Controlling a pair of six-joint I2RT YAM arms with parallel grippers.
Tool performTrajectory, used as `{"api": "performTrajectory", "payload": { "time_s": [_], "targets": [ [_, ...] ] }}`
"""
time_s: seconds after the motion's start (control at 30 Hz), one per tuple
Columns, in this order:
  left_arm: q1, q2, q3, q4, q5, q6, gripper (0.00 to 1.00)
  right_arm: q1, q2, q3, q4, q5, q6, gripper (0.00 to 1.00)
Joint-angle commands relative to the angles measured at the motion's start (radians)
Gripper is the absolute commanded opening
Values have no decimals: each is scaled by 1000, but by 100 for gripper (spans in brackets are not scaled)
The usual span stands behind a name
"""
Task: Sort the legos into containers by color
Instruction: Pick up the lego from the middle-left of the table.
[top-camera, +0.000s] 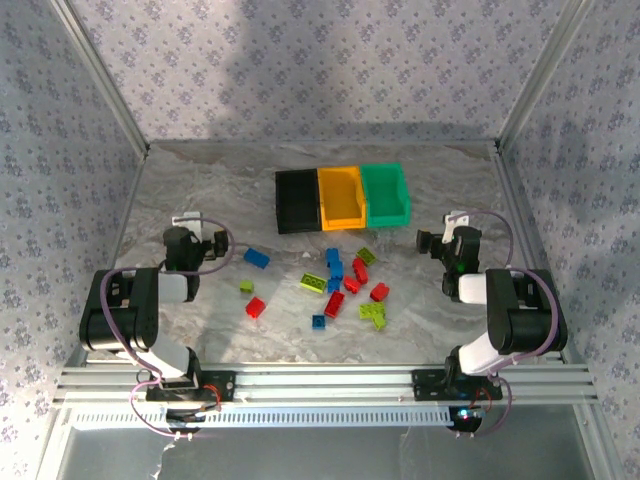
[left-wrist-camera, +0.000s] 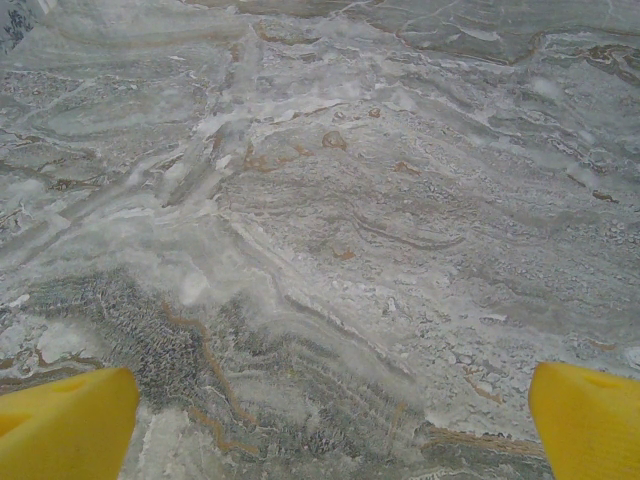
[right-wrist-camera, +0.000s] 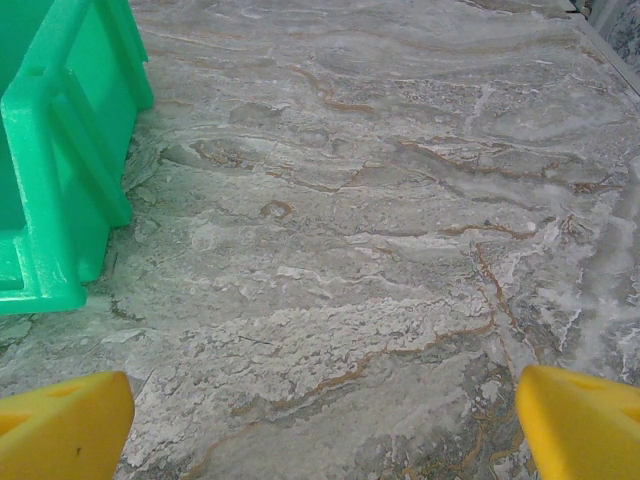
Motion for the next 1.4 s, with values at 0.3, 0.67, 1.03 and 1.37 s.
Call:
{"api": "performTrajectory", "payload": {
  "time_s": [0.3, 0.67, 1.03, 1.37],
  "targets": [
    [0, -2, 22, 41, 0, 14, 100, -2, -3, 19, 10, -9, -15, 100],
    [0, -2, 22, 41, 0, 15, 100, -3, -3, 19, 10, -8, -14, 100],
    [1, -1, 23, 41, 2, 14, 100, -5, -2, 20, 7, -9, -13, 100],
    [-11, -2, 19, 45, -21, 21, 100, 34, -19, -9, 53, 38, -45, 100]
  ]
}}
